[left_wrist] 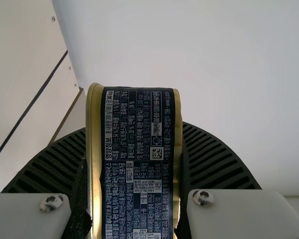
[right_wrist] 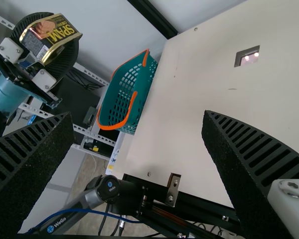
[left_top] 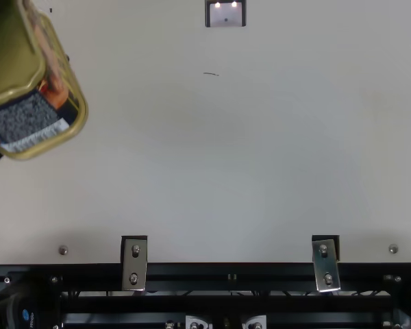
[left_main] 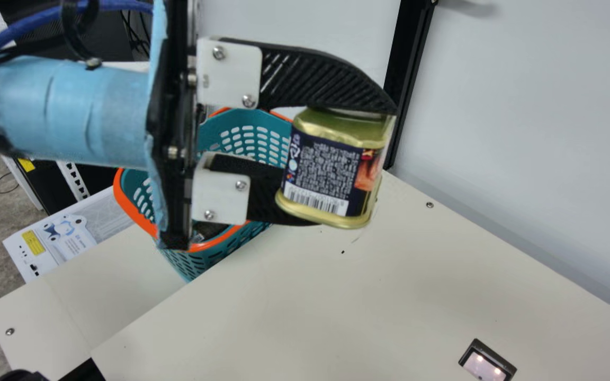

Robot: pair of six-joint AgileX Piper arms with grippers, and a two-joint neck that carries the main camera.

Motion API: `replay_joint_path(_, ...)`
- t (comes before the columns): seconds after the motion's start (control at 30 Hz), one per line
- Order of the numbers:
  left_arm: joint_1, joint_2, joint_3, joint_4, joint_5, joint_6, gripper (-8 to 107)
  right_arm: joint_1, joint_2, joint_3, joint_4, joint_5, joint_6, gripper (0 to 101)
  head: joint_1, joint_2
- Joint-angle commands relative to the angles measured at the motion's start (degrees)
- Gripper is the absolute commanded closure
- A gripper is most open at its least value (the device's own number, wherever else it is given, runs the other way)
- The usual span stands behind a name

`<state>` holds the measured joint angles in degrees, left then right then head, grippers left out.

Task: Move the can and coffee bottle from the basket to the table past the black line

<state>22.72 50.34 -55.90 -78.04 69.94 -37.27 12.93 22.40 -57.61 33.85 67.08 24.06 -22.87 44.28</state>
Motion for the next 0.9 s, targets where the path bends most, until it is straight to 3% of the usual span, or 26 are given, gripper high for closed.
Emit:
replay_joint_path(0.0,0.1,-1.1,0.0,0.6,0.0,-3.0,89,0.0,0.0,0.0,0.0,0.0,0.0,0,-2.0,0.6)
replay_joint_path(0.27,-0.9,-4.5,0.1,0.5,0.0,-9.4,89,0.0,0.0,0.0,0.0,0.0,0.0,0,-2.0,0.6)
replay_joint_path(0.87,-0.9,-4.5,0.0,0.6,0.1,-9.3,89,0.0,0.0,0.0,0.0,0.0,0.0,0,-2.0,0.6)
